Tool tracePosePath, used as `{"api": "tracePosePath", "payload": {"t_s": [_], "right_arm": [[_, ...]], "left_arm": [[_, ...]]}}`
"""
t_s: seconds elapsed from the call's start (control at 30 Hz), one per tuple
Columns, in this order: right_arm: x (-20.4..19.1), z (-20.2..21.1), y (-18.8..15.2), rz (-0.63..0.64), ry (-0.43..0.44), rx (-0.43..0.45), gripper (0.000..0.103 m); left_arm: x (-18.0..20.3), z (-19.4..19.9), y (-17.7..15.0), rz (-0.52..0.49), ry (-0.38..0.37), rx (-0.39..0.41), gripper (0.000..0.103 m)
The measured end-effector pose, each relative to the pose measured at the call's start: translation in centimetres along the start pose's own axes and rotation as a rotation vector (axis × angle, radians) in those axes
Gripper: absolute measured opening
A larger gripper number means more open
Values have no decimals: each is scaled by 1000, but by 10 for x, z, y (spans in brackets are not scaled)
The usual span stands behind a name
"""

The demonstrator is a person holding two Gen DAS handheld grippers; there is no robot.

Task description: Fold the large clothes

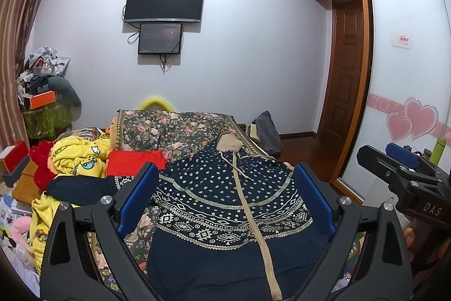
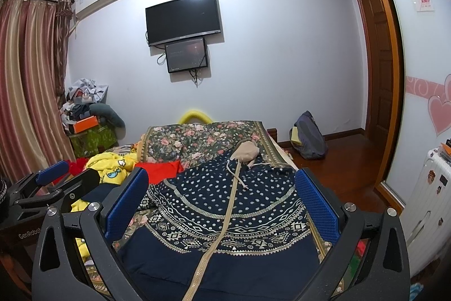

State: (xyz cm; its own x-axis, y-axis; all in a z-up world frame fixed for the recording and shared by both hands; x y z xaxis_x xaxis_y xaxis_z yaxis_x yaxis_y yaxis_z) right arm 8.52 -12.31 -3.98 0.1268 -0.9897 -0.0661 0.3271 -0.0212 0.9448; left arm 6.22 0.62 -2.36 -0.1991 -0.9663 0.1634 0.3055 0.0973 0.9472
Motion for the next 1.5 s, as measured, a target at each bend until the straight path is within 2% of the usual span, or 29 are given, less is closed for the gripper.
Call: {"api": "tracePosePath", "payload": {"t_s": [0.3,0.6,0.7,0.83,0.93,1.03,1.2,1.33,1.5], "right_arm": [[-6,-16,-2,6,4,-37,103],[-21,-56,-6,33,26,-101,103],[-29,-73,-5,47,39,-122,103],[-40,-94,-5,68,45,-143,103],[-47,-110,-5,79,56,-164,103],[-55,-126,-8,99,64,-185,103],[-67,-155,-12,128,68,-227,103],[-78,-187,-16,150,80,-275,103],[-92,-231,-28,208,71,-349,103]], "left_arm": [[-15,-13,-4,25,13,-24,97],[-68,-31,-4,86,82,-63,97],[-95,-40,-2,111,111,-87,97],[-137,-53,0,135,185,-125,97],[-177,-64,-4,189,253,-165,96],[-215,-74,-12,243,267,-214,88],[-272,-90,-27,270,307,-292,88],[-316,-104,-44,323,301,-351,88],[-373,-120,-74,405,364,-436,88]]}}
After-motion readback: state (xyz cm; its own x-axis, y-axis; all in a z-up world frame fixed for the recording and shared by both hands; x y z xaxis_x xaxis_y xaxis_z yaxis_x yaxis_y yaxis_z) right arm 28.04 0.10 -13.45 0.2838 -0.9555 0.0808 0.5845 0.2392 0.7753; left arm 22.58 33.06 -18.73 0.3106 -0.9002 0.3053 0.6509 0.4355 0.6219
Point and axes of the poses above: each gripper's, at about its wrist camera, not at the fingertips, and z roughly against the way its jaws point, x to its right, y to its top, the point moved 5 cm from there along -z, roughly the way its jaws point, and after that the axes turned 15 degrees about -y, right-handed, at the moved point
